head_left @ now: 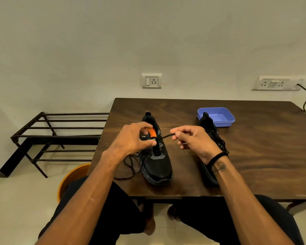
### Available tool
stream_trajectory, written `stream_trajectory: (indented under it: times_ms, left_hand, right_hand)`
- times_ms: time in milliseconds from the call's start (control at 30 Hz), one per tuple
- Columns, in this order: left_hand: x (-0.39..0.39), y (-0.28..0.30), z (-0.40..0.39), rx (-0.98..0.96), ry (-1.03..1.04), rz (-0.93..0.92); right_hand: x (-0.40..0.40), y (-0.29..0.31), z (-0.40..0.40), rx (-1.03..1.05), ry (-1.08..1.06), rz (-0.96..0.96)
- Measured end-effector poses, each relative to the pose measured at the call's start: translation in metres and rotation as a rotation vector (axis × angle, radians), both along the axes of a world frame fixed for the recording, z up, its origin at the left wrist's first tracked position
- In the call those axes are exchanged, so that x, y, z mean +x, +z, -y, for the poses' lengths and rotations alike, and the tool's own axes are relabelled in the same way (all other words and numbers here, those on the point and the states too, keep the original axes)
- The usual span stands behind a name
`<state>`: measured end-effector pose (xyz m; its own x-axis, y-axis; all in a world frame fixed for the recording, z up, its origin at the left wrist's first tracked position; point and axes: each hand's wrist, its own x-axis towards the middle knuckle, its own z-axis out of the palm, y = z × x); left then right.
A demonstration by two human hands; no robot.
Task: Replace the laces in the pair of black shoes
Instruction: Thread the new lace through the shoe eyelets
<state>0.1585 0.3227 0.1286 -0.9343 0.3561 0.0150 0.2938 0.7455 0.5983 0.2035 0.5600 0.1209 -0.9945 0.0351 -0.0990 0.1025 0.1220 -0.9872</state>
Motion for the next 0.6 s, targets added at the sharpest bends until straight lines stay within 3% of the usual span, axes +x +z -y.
stream_trajectory:
  times_ms: [167,333,600]
  left_hand:
    - [0.009,0.001,-0.024,0.210,-0.206,0.061]
    - [0.005,0.002,-0.017,0.166,-0.091,-0.067]
    - [0.007,-0.006,-0.026,0.190,-0.100,-0.082]
  right_hand:
    - [0.002,-0.005,0.010,0.104,0.069,-0.072]
    - [0.003,-0.004,0.005,0.116,-0.001,-0.158]
    - [0.002,-0.010,0.020,0.149,0.132,-0.119]
